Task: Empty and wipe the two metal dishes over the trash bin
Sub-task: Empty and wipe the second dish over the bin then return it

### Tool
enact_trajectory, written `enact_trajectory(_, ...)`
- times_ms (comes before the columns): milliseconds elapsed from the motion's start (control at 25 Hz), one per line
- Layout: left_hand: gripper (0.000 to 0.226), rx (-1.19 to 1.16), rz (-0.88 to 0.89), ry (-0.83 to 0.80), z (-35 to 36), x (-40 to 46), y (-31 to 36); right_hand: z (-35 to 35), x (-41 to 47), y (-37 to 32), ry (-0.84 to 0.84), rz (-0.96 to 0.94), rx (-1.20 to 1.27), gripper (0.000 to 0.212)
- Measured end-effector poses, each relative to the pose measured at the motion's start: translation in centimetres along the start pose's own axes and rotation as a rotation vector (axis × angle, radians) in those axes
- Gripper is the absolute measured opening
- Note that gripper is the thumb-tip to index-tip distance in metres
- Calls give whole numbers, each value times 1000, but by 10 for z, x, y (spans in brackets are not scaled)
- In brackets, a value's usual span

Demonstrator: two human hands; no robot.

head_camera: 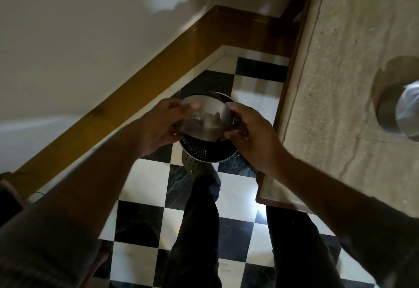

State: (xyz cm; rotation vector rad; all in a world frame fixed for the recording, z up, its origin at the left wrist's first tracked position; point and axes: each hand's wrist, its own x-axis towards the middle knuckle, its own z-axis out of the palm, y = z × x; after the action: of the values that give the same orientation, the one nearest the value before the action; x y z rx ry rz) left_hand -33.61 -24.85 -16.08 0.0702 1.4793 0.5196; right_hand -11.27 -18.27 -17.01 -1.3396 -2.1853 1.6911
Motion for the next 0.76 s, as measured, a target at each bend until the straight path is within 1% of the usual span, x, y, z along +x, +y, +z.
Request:
enact_trajectory(80, 95, 235, 15, -135, -5, 2, 10, -9, 1, 3, -57, -213, -172, 54)
enact_trajectory(120, 98, 359, 39, -192, -4, 4, 15, -12, 4, 4, -71, -320, -303, 51)
enact_trajectory(200, 114, 577, 91, -247, 1, 13, 21, -20, 10, 6, -86, -476, -523, 43)
enact_trajectory(280, 134, 741, 145, -226, 9, 23, 23, -23, 14, 8, -90, -568, -651, 41)
enact_trajectory(360, 151, 886, 210, -154, 15, 33, 18, -21, 16, 11, -82, -631, -713, 36)
enact_trajectory(440, 150, 987, 323, -11, 21, 36, 7, -18, 16, 14, -85, -638, -765, 34)
enact_trajectory(480, 146, 1028, 416, 77, 23, 36, -1, -16, 17, 17, -90, -616, -793, 38)
enact_trajectory(520, 145, 1058, 520, 152, 25, 35, -8, -15, 17, 20, -90, -574, -814, 49)
enact_trajectory(600, 147, 1104, 648, 229, 25, 36, -23, -18, 15, 25, -80, -446, -811, 83)
enact_trajectory(640, 148, 1120, 672, 247, 23, 39, -30, -23, 12, 23, -40, -416, -768, 94)
enact_trajectory(680, 148, 1124, 687, 263, 21, 44, -37, -27, 11, 17, 28, -426, -704, 100)
enact_trajectory(760, 146, 1099, 713, 295, 20, 60, -50, -30, 10, -5, 216, -518, -604, 108)
